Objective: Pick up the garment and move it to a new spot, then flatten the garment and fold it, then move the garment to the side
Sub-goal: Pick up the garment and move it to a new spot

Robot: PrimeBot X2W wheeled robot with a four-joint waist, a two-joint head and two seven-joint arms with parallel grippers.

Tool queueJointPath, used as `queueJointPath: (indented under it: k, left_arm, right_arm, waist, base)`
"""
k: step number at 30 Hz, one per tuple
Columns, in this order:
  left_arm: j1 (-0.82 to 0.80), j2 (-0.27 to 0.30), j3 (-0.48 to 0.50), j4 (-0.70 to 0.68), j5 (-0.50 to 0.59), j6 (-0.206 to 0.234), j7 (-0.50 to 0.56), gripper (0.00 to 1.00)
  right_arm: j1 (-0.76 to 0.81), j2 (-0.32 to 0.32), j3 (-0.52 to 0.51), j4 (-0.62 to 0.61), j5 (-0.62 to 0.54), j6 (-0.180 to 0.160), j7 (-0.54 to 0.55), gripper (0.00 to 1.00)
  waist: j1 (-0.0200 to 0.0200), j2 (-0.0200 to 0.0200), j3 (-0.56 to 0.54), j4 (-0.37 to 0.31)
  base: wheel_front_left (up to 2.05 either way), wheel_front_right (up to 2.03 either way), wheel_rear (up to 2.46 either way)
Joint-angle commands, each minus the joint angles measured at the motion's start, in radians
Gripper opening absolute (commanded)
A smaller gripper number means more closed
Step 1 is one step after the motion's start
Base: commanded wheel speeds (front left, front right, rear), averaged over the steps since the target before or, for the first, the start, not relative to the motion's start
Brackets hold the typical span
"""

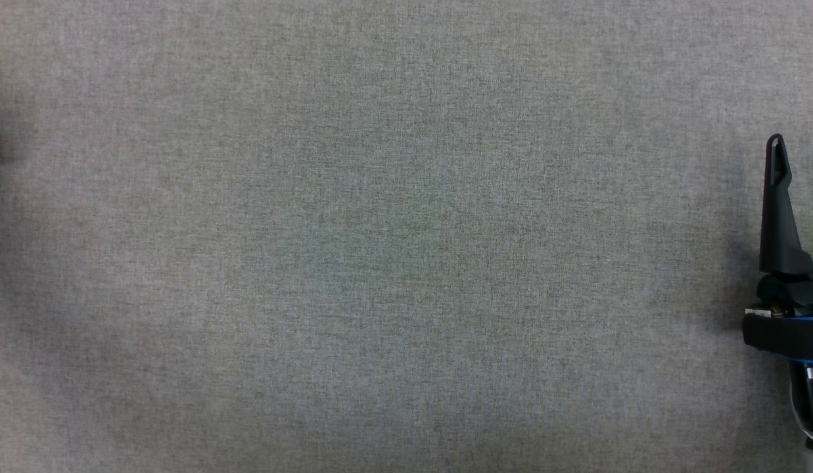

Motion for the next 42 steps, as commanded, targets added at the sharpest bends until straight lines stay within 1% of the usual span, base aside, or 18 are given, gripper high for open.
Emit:
queueJointPath:
  k: [1, 2, 3, 7, 14, 17, 18, 24, 27, 30, 34, 38, 42]
  left_arm:
    - [0.001, -0.007, -0.005, 0.021, -0.002, -0.005, 0.012, 1.00]
    - [0.000, -0.008, -0.008, 0.027, -0.003, -0.007, 0.011, 0.34]
    - [-0.005, -0.009, -0.007, 0.034, -0.009, -0.009, 0.011, 0.00]
    - [-0.012, -0.009, -0.021, 0.046, -0.010, -0.015, -0.009, 0.00]
    - [-0.050, 0.009, -0.054, 0.026, 0.003, -0.022, -0.097, 0.00]
    - [-0.070, 0.011, -0.077, 0.008, 0.015, -0.021, -0.134, 0.00]
    - [-0.088, 0.012, -0.093, -0.012, 0.022, -0.023, -0.158, 0.00]
    - [-0.111, -0.015, -0.161, -0.081, 0.045, -0.028, -0.194, 0.00]
    - [-0.122, -0.046, -0.211, -0.133, 0.047, -0.029, -0.201, 0.00]
    - [-0.134, -0.077, -0.277, -0.210, 0.027, -0.029, -0.204, 0.00]
    - [-0.135, -0.122, -0.365, -0.323, -0.034, -0.029, -0.204, 0.00]
    - [-0.115, -0.146, -0.452, -0.446, -0.100, -0.027, -0.185, 0.00]
    - [-0.087, -0.169, -0.527, -0.555, -0.143, -0.027, -0.156, 0.00]
  right_arm:
    - [-0.011, -0.004, 0.000, -0.005, -0.002, 0.000, 0.001, 1.00]
    - [-0.012, -0.004, 0.000, -0.005, -0.002, 0.000, 0.001, 1.00]
    - [-0.013, -0.003, 0.002, -0.006, -0.001, 0.000, 0.001, 1.00]
    - [-0.015, 0.001, 0.003, 0.004, 0.000, 0.000, -0.003, 1.00]
    - [-0.017, 0.024, 0.018, 0.038, 0.006, 0.000, -0.026, 1.00]
    - [-0.011, 0.042, 0.028, 0.065, 0.009, 0.000, -0.040, 1.00]
    - [-0.005, 0.056, 0.035, 0.087, 0.011, 0.000, -0.051, 1.00]
    - [0.013, 0.102, 0.066, 0.153, 0.016, 0.000, -0.084, 1.00]
    - [0.024, 0.123, 0.076, 0.184, 0.017, 0.000, -0.095, 1.00]
    - [0.037, 0.139, 0.078, 0.208, 0.022, 0.000, -0.104, 1.00]
    - [0.045, 0.159, 0.084, 0.243, 0.032, 0.000, -0.117, 1.00]
    - [0.050, 0.174, 0.101, 0.281, 0.049, 0.000, -0.127, 1.00]
    - [0.048, 0.183, 0.117, 0.322, 0.068, 0.000, -0.135, 1.00]
  waist:
    - [-0.0001, 0.0000, 0.000, 0.001]
    - [-0.0001, 0.0000, -0.001, 0.002]
    - [-0.0001, 0.0000, -0.002, 0.001]
    - [-0.0001, 0.0000, -0.016, -0.001]
    - [-0.0001, 0.0000, -0.084, -0.015]
    - [-0.0001, 0.0000, -0.131, -0.031]
    - [-0.0001, 0.0000, -0.166, -0.045]
    - [-0.0001, 0.0000, -0.283, -0.099]
    - [-0.0001, 0.0000, -0.336, -0.129]
    - [-0.0001, 0.0000, -0.375, -0.157]
    - [-0.0001, 0.0000, -0.412, -0.201]
    - [-0.0001, 0.0000, -0.438, -0.251]
    - [-0.0001, 0.0000, -0.456, -0.302]
  base:
    - [0.00, 0.00, 0.00]
    - [0.00, 0.00, 0.00]
    - [0.00, 0.00, 0.00]
    - [0.00, 0.00, 0.00]
    - [0.00, 0.00, 0.00]
    - [0.00, 0.00, 0.00]
    - [0.00, 0.00, 0.00]
    - [0.00, 0.00, 0.00]
    - [0.00, 0.00, 0.00]
    - [0.00, 0.00, 0.00]
    - [0.00, 0.00, 0.00]
    - [0.00, 0.00, 0.00]
    - [0.00, 0.00, 0.00]
